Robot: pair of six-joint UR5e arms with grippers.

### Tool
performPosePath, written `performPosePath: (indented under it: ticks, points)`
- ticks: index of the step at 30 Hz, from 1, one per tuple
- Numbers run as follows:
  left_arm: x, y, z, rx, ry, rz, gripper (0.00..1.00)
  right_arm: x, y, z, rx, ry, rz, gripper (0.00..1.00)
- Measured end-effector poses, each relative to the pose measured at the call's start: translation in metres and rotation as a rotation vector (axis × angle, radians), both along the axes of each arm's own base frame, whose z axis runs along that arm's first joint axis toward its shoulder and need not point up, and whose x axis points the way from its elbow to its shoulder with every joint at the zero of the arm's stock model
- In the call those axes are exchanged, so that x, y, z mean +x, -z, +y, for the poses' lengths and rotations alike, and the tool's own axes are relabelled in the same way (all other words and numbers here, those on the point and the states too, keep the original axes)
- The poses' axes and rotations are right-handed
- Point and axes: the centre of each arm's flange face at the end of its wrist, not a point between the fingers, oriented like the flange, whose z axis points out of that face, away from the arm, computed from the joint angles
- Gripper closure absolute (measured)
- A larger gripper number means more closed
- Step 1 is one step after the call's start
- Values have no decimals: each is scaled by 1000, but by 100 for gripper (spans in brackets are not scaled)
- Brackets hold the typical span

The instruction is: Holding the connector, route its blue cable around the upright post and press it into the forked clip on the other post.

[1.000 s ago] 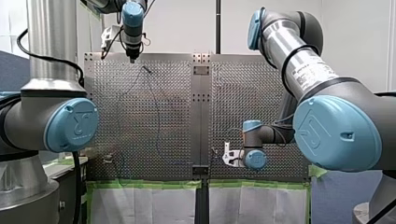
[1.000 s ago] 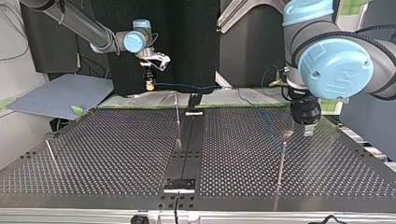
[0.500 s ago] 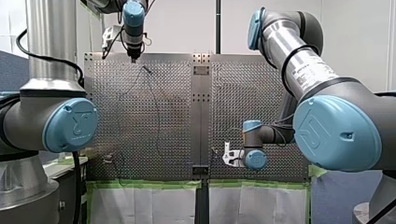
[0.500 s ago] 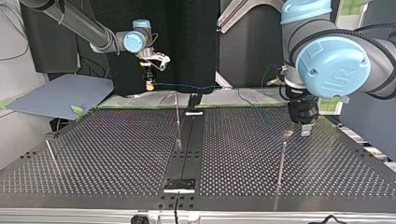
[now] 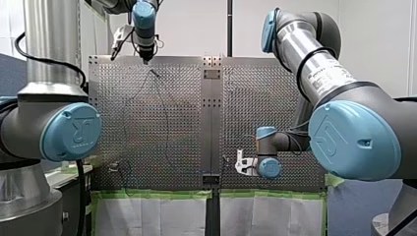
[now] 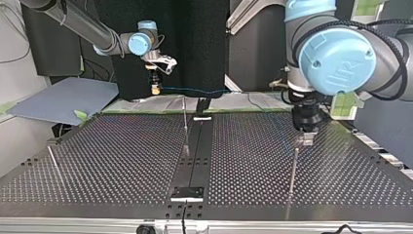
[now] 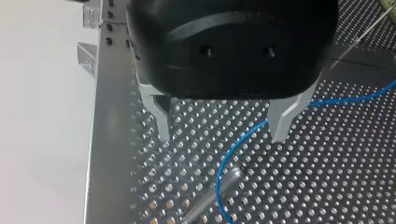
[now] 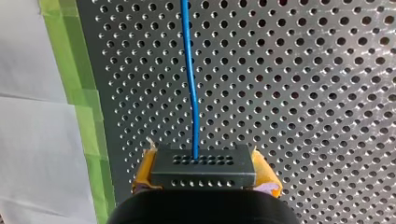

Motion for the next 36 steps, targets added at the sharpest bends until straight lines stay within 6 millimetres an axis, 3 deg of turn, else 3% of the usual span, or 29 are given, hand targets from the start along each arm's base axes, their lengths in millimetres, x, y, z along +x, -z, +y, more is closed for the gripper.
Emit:
performPosePath:
  ticks: [14, 23, 36]
  points:
    - [3, 37, -2, 124, -19, 5, 0, 3, 0, 3, 13, -13, -20, 100]
    - [19, 71, -22, 194, 55, 26, 0, 4, 0, 3, 16, -19, -28, 100]
    - [35, 71, -29, 260, 63, -46, 0, 3, 0, 3, 18, -20, -27, 100]
